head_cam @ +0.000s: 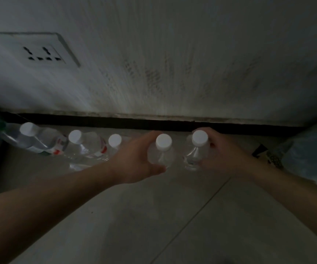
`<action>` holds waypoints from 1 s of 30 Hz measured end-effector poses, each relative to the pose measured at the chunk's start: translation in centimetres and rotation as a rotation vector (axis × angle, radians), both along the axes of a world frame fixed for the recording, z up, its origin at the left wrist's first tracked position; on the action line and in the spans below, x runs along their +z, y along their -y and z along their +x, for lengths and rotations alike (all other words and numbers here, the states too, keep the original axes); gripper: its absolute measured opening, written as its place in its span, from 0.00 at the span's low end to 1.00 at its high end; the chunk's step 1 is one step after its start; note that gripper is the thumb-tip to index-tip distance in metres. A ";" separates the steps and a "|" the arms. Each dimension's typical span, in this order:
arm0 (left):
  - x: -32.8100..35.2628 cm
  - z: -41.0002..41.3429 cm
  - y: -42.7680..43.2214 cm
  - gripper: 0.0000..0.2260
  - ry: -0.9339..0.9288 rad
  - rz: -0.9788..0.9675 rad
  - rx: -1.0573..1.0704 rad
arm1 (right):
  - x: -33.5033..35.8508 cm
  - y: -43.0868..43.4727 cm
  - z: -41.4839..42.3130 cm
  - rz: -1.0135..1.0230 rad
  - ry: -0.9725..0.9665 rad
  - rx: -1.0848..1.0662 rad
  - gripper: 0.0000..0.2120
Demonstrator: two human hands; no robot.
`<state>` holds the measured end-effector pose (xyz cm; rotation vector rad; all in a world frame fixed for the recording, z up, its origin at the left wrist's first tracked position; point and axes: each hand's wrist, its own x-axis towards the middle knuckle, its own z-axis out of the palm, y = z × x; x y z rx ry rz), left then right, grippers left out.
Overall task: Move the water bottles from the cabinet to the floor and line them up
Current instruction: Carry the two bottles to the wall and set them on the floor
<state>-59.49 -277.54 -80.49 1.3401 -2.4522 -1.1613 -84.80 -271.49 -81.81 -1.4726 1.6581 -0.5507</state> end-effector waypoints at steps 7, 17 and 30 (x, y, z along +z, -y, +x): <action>-4.2 -1.1 -0.2 0.32 -0.050 0.002 0.058 | -3.8 -0.9 -0.5 -0.049 0.014 -0.071 0.31; -5.4 -1.3 -0.2 0.30 -0.117 0.029 0.140 | -4.3 -1.2 -0.7 -0.074 0.042 -0.023 0.31; -5.4 -1.0 -0.3 0.36 -0.034 0.018 0.125 | -4.8 -1.4 -1.2 -0.101 0.049 -0.003 0.32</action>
